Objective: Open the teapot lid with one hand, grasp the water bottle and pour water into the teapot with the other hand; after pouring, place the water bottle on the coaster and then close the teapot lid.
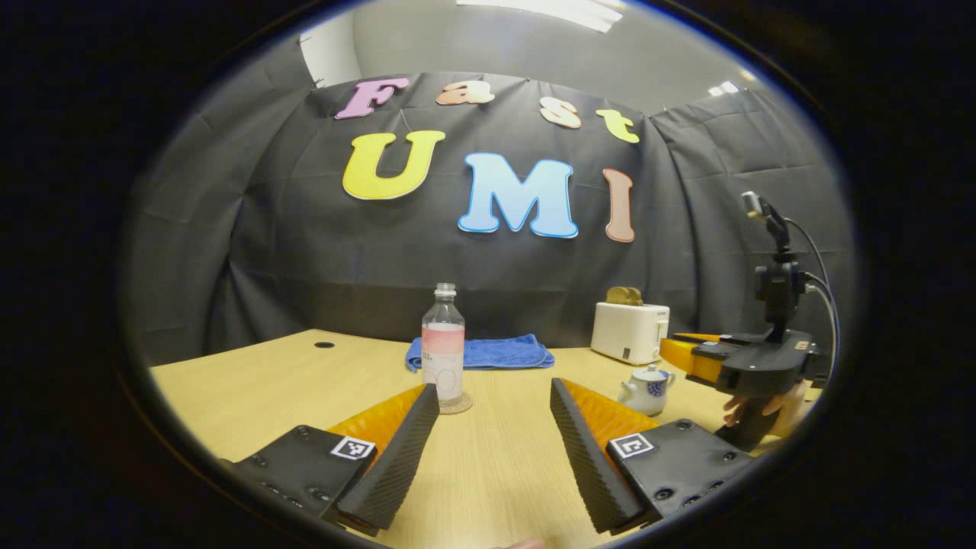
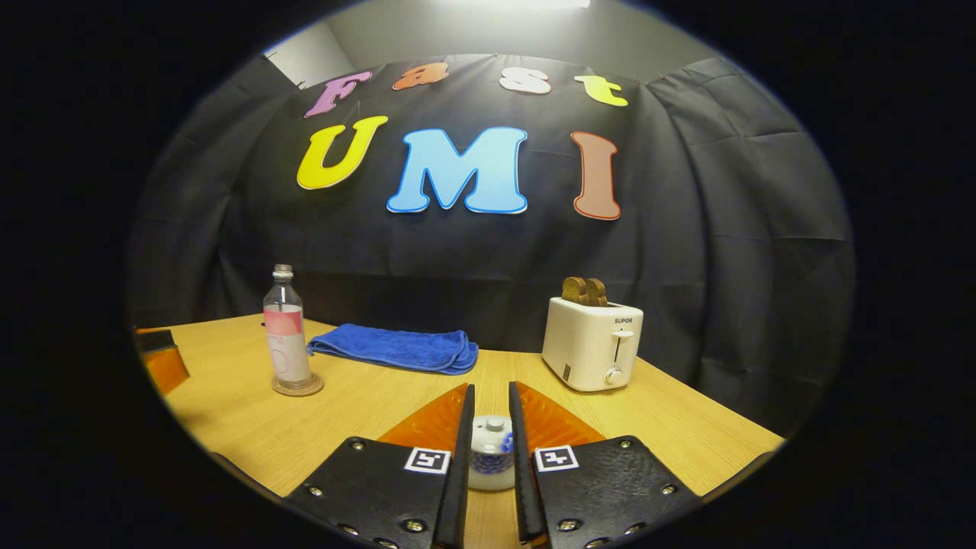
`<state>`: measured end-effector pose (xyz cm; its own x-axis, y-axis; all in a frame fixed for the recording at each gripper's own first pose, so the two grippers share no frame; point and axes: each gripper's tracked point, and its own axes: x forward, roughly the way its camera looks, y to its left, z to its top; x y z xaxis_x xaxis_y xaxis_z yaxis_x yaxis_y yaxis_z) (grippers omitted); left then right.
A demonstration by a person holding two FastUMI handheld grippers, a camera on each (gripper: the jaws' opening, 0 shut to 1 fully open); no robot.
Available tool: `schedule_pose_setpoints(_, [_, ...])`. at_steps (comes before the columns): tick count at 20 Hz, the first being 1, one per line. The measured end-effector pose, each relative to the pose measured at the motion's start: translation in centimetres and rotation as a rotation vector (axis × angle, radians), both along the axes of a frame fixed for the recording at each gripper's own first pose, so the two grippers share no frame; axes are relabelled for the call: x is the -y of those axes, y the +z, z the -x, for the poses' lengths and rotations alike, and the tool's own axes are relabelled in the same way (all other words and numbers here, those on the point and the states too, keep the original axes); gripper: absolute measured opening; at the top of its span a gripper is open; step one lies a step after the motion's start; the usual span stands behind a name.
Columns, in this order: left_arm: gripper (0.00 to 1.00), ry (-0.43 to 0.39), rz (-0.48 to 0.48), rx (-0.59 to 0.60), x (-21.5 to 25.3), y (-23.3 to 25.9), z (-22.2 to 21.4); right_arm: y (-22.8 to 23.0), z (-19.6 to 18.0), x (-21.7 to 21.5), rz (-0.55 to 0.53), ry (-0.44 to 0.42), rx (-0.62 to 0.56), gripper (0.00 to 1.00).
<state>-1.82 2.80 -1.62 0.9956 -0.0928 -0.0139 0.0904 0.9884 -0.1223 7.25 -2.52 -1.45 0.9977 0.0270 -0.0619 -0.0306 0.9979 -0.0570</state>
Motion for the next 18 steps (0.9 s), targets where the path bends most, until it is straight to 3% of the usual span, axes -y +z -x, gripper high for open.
schedule_pose_setpoints(1, [1.00,0.002,0.002,0.002,0.2,0.2,0.1,0.3,1.1,-0.3,-0.014,0.004,0.007,0.28])
schedule_pose_setpoints(6, [1.00,-0.013,-0.001,-0.001,2.1,-0.2,0.6,0.6,7.2,-1.9,-0.032,0.011,0.013,0.57])
schedule_pose_setpoints(8, [0.99,-0.015,0.005,-0.002,3.0,-0.4,1.0,0.2,8.7,-2.7,-0.032,0.016,0.003,0.59])
schedule_pose_setpoints(9, [0.99,-0.018,0.005,0.001,3.7,-0.4,1.3,0.0,9.2,-3.0,-0.033,0.018,0.001,0.66])
schedule_pose_setpoints(14, [0.99,-0.011,-0.082,0.050,5.8,0.6,2.8,-1.2,9.5,-3.7,-0.074,0.029,-0.020,0.68])
schedule_pose_setpoints(18, [0.99,0.038,-0.088,0.003,5.2,-0.6,2.1,-1.7,9.0,-3.3,-0.088,0.014,-0.014,0.70])
